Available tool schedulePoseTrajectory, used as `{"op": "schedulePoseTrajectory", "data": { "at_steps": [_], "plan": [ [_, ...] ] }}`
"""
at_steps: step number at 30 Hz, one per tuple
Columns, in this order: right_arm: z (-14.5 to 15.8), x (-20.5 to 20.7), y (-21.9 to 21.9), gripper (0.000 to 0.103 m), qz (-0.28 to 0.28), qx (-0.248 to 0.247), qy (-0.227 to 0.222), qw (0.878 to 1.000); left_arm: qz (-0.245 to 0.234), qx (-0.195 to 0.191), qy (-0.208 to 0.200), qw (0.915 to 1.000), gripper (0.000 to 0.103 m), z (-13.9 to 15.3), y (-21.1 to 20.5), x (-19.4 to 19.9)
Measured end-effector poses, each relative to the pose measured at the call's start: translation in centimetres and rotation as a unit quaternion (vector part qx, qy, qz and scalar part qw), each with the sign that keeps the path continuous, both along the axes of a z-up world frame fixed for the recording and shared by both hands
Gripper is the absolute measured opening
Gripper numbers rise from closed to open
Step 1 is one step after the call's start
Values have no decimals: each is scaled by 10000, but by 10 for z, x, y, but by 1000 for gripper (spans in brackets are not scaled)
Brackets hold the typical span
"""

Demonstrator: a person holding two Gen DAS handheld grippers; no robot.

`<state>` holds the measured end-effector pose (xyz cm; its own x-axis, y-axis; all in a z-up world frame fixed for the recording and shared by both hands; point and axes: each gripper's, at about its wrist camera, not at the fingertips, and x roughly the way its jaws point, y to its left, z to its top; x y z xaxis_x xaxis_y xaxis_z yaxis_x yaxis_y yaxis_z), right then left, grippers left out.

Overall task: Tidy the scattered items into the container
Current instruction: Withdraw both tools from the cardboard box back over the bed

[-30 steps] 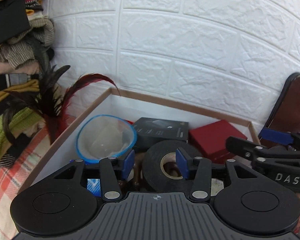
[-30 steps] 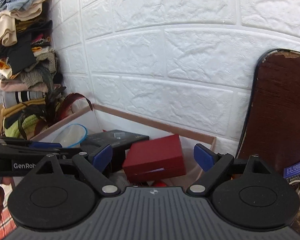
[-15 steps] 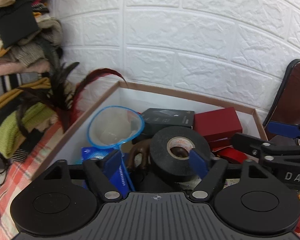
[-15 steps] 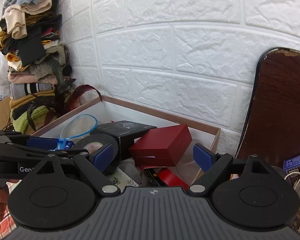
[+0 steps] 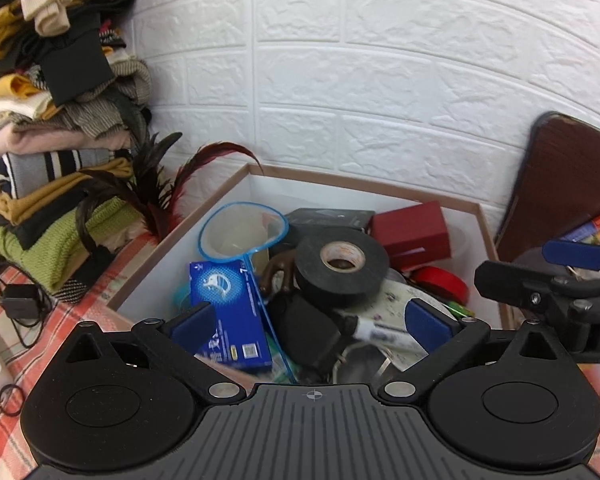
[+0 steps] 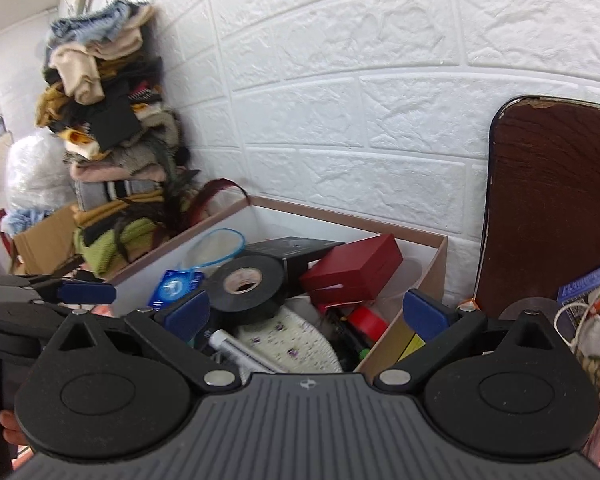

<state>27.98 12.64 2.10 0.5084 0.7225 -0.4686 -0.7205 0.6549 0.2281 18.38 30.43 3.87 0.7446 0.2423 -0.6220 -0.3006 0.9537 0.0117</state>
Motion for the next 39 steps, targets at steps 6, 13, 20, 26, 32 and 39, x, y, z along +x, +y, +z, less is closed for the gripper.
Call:
{"op": "schedulePoseTrajectory", "data": {
  "at_steps": [6, 13, 20, 26, 32, 39],
  "plan": [
    [12, -23, -23, 102, 80, 167, 9, 9998, 2, 34, -39, 10000, 103, 10, -25, -27],
    [21, -57, -60, 102, 36, 308, -29, 9995, -380, 349, -252, 9984, 103, 22, -78, -62],
    [18, -98, -104, 103, -54, 453, -189, 9988, -975, 853, -342, 9910, 103, 21, -148, -89],
    [10, -129, -154, 103, -426, 552, -315, 9971, -1106, 529, -380, 9917, 103, 10, -187, -110],
    [-8, -154, -213, 102, -933, 638, -215, 9934, -1306, 225, -323, 9907, 103, -14, -227, -125],
    [-36, -168, -264, 102, -1431, 539, 95, 9882, -1692, 144, -107, 9854, 103, -42, -279, -127]
  ]
}}
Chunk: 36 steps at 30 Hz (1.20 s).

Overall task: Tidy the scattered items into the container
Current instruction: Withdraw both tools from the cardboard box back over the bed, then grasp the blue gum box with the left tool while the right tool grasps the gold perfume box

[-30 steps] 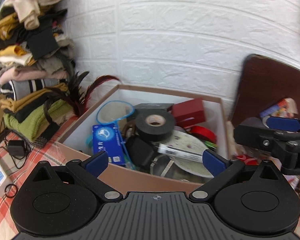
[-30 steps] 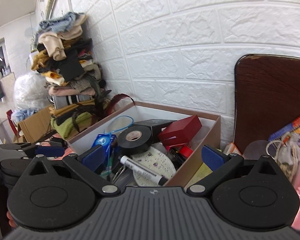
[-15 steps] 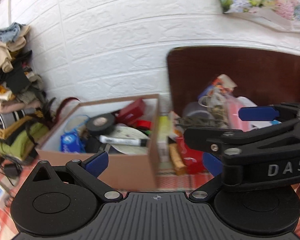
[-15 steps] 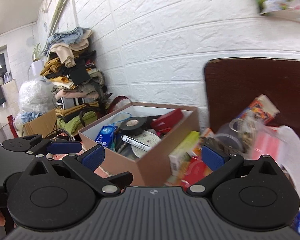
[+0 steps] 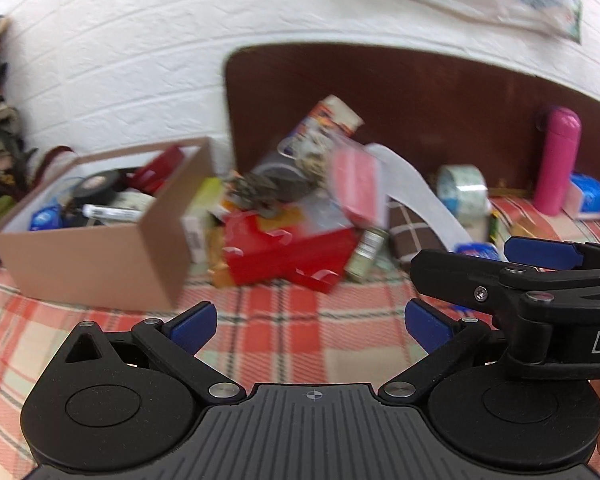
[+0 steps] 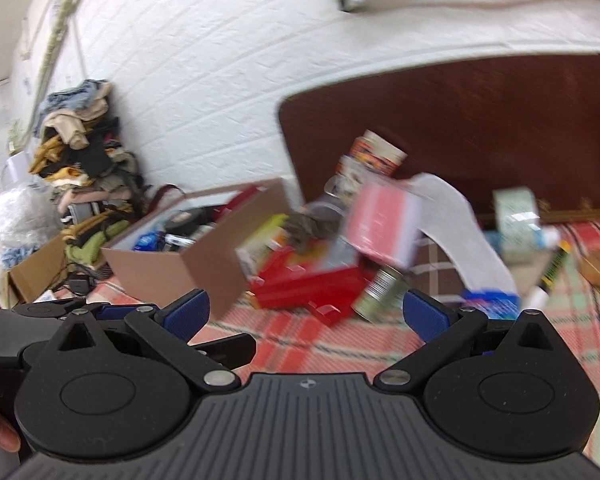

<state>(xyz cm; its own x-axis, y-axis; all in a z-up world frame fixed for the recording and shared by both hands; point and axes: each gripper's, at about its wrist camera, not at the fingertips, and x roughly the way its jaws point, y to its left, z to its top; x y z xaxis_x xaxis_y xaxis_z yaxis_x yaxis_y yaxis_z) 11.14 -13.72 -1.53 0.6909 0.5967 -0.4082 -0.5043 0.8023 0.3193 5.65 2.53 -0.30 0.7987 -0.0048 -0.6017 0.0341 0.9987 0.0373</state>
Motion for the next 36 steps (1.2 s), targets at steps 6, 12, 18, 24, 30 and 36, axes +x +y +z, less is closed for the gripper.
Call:
{"op": "schedulePoseTrajectory", "data": {
  "at_steps": [6, 12, 18, 24, 30, 36],
  "plan": [
    [-17, -6, -35, 102, -482, -238, -26, 9985, -253, 23, 228, 9994, 103, -19, -38, 11],
    [-30, 3, -68, 102, -828, -632, 7, 9946, -491, 10, 429, 9979, 103, -35, -70, 29],
    [-44, 17, -97, 102, -1155, -972, -142, 9884, -506, -33, 627, 9967, 103, -48, -90, 48],
    [-58, 37, -125, 102, -1408, -967, -40, 9853, -582, -45, 698, 9958, 103, -54, -112, 67],
    [-73, 60, -143, 102, -1682, -1187, -59, 9786, -685, -31, 735, 9949, 95, -64, -131, 91],
    [-90, 89, -155, 102, -1750, -1630, -246, 9707, -632, -174, 835, 9943, 92, -75, -138, 114]
  ]
}}
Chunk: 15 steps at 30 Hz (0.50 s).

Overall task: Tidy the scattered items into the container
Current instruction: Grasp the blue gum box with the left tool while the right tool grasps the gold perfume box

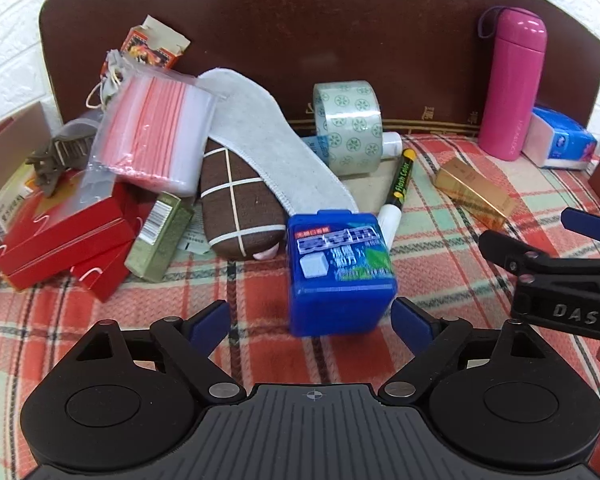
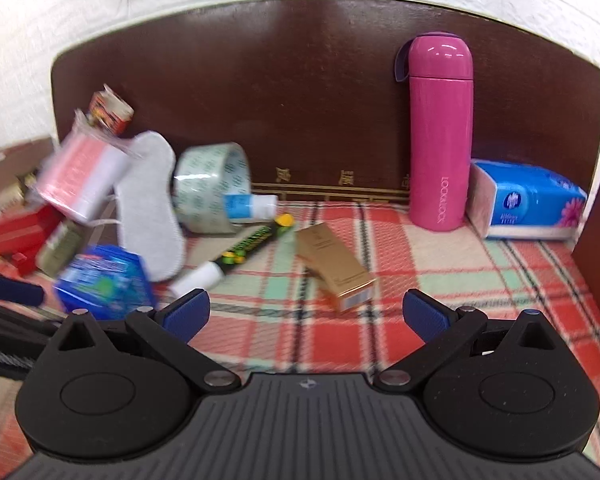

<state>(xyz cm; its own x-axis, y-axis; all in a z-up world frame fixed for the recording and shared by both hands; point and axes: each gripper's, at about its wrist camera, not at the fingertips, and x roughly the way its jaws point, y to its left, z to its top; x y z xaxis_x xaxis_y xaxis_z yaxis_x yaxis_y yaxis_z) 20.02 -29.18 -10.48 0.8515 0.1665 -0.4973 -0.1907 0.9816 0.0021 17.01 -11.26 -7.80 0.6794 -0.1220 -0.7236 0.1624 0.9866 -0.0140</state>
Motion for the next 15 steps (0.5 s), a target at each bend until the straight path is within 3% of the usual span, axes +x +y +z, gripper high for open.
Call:
{"op": "schedulePoseTrajectory", "data": {
  "at_steps": [5, 13, 14, 15],
  "plan": [
    [-18, 25, -2, 98, 52, -332, 9, 9994, -25, -97, 147, 9998, 85, -7, -3, 17],
    [-28, 55, -9, 89, -31, -143, 410, 9991, -52, -89, 243, 9997, 78, -18, -7, 29],
    [-29, 58, -9, 89, -56, -137, 432, 9990, -59, -53, 229, 9997, 76, -18, -8, 29],
    [-29, 58, -7, 88, -61, -177, 422, 9989, -64, -15, 207, 9998, 67, -18, -8, 30]
  ]
}}
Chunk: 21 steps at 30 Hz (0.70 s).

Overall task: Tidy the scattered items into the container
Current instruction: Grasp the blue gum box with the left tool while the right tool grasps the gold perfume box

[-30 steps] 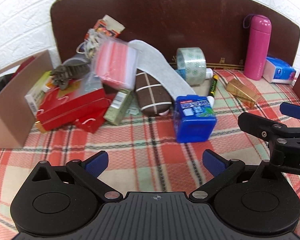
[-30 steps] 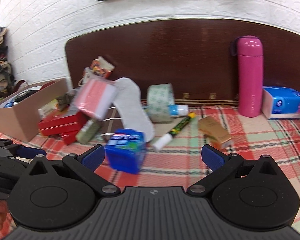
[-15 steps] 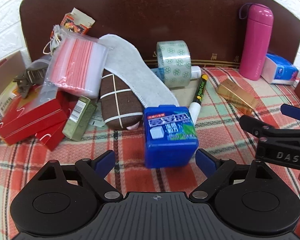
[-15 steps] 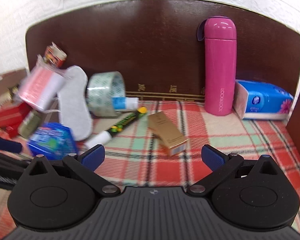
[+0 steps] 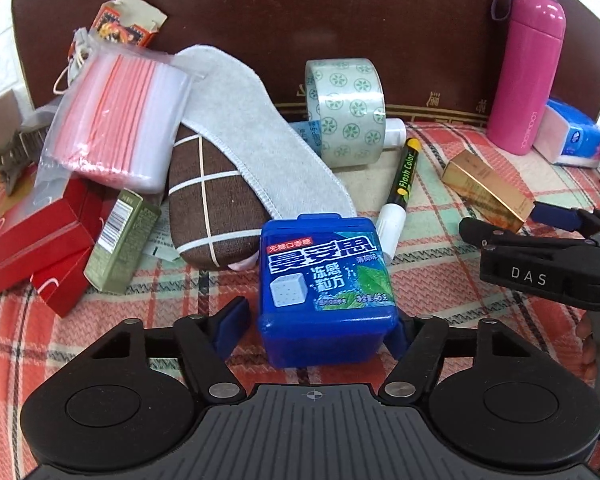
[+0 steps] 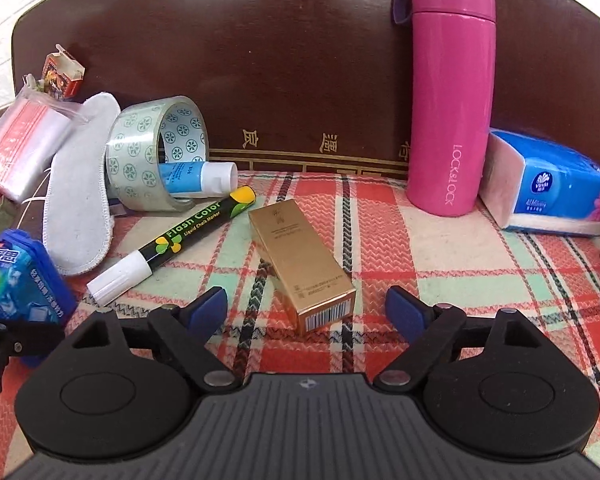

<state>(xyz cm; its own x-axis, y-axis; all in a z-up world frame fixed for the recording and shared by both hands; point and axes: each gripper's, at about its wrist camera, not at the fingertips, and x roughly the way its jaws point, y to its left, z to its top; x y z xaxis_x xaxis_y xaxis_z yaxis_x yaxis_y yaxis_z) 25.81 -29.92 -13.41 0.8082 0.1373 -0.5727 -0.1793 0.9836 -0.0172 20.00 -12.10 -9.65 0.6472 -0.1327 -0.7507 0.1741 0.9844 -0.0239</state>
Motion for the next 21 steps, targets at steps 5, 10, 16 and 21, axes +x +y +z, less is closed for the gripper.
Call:
{"op": "schedulePoseTrajectory", "data": {
  "at_steps": [5, 10, 16, 21],
  "plan": [
    [-2, -3, 3, 77, 35, -91, -99, 9999, -49, 184, -76, 9998, 57, -1, -2, -2],
    [0, -6, 8, 36, 250, -150, -216, 9993, -15, 144, -32, 9999, 57, 1, 7, -13],
    [4, -36, 23, 34, 564, -77, -55, 9984, -11, 213, 2, 9998, 57, 3, 29, -39],
    [10, -88, 44, 34, 1096, 60, 76, 9939, 21, 224, 5, 9997, 57, 5, 59, -75]
  ]
}}
